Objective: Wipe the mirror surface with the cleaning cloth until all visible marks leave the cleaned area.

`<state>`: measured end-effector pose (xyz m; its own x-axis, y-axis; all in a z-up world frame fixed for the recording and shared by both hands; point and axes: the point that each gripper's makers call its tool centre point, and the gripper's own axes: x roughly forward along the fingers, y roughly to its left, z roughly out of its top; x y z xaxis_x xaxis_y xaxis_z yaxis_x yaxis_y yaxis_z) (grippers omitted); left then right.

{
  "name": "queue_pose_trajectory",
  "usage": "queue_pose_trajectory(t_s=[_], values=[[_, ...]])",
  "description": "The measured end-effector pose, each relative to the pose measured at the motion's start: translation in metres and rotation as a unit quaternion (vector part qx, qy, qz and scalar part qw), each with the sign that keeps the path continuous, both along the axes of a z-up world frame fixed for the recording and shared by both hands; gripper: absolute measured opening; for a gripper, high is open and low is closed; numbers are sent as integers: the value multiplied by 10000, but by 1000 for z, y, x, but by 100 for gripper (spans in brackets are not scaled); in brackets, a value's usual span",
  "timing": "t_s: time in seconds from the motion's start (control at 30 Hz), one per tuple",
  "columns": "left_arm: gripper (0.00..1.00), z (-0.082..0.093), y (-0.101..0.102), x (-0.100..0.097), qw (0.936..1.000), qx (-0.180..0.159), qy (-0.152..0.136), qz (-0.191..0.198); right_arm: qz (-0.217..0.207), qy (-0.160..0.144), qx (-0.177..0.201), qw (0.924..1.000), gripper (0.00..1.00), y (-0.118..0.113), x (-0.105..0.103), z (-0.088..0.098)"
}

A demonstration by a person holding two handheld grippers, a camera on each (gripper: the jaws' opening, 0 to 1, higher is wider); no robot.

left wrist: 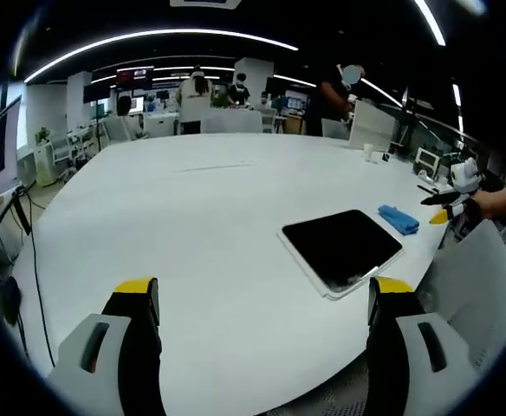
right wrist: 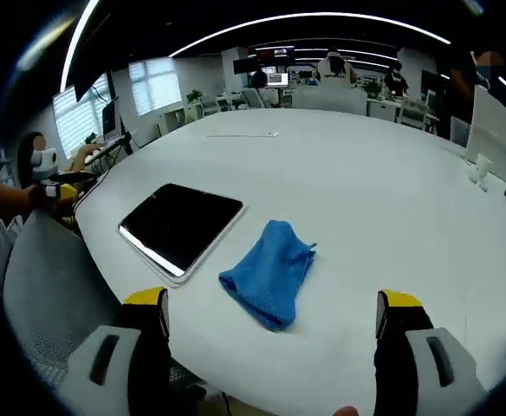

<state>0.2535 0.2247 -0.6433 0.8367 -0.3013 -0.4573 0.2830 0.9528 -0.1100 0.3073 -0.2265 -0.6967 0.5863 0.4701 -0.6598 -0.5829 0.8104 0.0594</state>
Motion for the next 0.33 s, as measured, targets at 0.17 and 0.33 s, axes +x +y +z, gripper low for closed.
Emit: queue_pose_trajectory(t_s=[0.17,0.33], values=[[99,3,3,1,9985,502,-155,-121,-319,-35,-52,9995,99,-13,1,-8],[99,2,7,4,9993,311,-187,12,-444,-24,-251,9987,99,-18,5,-15]])
